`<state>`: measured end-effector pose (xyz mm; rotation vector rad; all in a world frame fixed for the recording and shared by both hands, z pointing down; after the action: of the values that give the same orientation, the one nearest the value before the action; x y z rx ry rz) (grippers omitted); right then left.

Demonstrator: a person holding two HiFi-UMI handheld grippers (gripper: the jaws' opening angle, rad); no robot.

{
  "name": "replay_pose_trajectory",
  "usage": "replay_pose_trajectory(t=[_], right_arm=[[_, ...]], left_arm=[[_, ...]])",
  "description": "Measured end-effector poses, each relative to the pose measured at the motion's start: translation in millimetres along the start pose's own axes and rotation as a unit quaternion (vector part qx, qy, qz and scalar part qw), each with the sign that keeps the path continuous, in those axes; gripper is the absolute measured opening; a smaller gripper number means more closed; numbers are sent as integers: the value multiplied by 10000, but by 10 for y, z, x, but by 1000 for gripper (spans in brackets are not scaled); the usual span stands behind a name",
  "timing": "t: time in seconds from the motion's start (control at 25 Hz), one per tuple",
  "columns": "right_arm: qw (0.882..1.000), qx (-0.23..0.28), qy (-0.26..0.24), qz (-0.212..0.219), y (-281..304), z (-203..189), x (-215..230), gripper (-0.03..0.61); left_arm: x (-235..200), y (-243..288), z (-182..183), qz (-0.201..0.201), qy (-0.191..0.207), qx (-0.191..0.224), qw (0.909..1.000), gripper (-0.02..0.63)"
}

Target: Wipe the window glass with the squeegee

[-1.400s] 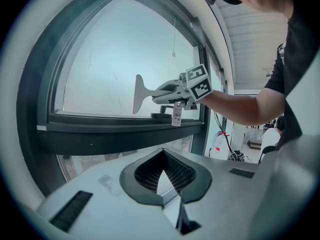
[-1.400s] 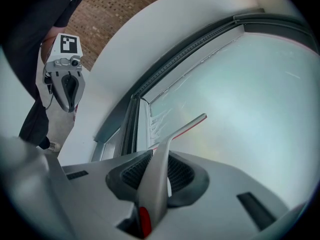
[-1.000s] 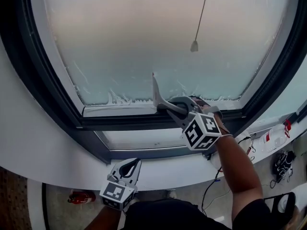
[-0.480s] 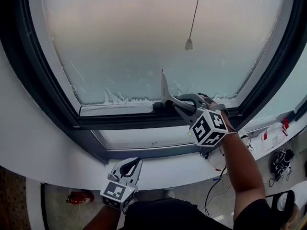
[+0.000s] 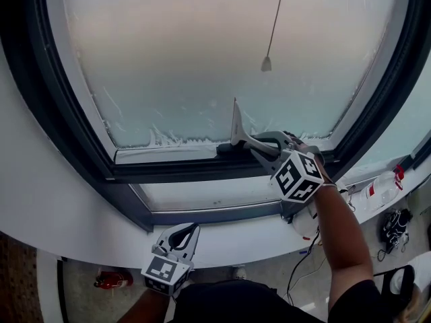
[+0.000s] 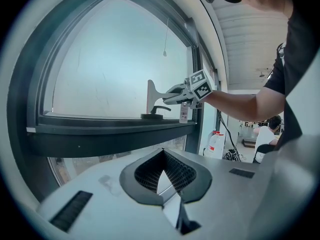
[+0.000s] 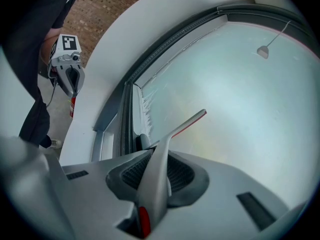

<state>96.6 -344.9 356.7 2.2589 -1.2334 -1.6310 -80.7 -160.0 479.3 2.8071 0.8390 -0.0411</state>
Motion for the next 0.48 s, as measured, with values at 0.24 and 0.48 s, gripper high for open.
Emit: replay_pose_trajectory(t=[0.24,0.48], right_arm=[[9999,-88,60,-37,1,36,-16,67],[9994,248,224,-113,-40,347,-97,67]], left_arm=[[-87,-103,-35,-13,-14,-40,10000,2],[-232,-256,-101,27,23,-78,10000,2]])
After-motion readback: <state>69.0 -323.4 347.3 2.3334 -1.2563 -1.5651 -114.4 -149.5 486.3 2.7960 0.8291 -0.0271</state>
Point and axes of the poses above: the fingertips, and each gripper's own axes: y forward along the fingers, x to its right, z out of its top, the point moved 6 cm from there along -y, backward along the fingers, and after that the axes turned 1 degree about z, right-handed, at the moved point
